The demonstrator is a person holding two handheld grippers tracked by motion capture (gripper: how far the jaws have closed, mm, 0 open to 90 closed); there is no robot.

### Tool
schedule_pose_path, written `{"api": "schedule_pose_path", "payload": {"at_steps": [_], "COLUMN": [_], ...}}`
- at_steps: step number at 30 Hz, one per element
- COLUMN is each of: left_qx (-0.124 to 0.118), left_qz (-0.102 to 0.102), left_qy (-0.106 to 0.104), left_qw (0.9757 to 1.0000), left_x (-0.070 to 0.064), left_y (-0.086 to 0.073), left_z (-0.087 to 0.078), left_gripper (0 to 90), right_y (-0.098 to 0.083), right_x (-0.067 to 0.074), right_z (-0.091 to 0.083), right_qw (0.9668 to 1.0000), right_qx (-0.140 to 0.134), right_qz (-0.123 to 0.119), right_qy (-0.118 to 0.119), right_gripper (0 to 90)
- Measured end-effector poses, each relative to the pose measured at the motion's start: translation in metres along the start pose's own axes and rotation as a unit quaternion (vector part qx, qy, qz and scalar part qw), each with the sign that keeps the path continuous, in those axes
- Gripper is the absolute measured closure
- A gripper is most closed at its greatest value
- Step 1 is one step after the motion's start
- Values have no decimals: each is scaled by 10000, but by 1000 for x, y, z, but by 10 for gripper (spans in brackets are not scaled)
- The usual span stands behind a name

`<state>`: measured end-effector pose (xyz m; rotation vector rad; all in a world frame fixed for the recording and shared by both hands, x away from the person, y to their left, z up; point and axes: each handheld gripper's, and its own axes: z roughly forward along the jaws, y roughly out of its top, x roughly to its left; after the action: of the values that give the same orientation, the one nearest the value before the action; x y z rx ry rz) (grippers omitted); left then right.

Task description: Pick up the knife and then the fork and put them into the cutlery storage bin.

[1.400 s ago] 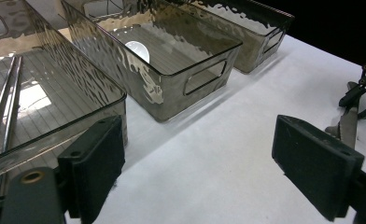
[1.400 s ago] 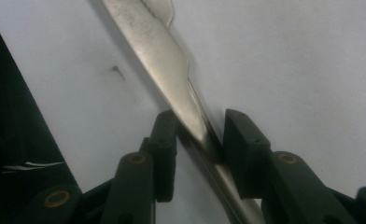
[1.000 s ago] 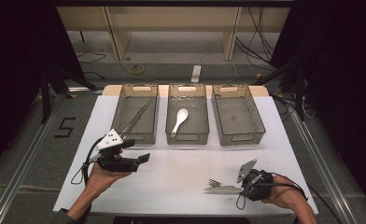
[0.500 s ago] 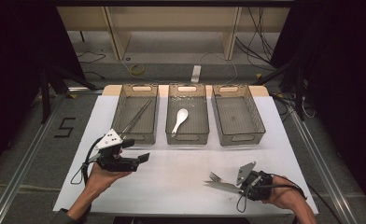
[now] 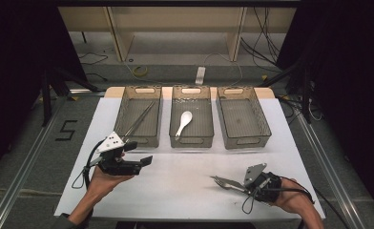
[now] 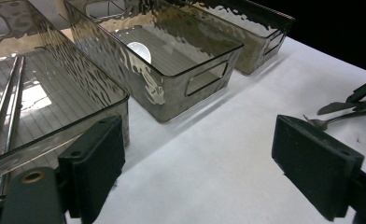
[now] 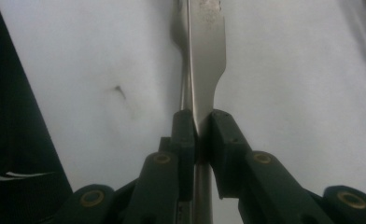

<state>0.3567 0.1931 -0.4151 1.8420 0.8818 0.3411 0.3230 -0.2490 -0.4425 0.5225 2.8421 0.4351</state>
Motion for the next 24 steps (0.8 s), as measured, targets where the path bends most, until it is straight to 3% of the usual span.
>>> {"api": "schedule_pose_path", "payload": {"at_steps": [9,15,22,24], "left_qx": [-52,-136,-208,-220], "left_qz": [-38,-88,-128,-123], "left_qy": [25,28,19,39], "left_qw": [10000,9999,9997,9997], "left_x": [2,4,5,5], "left_y": [0,1,1,1], "left_z": [-2,-4,-6,-7], "left_gripper": [167,167,167,167], "right_y": [1,3,6,7], "right_x": [-9,-22,-39,-43], "right_z": [-12,-27,-37,-41], "right_qw": [9968,9894,9792,9749], "right_qx": [-489,-945,-1414,-1561], "right_qz": [589,1036,1434,1571], "right_qy": [-208,-384,-242,-217], "right_gripper": [813,813,814,814]}}
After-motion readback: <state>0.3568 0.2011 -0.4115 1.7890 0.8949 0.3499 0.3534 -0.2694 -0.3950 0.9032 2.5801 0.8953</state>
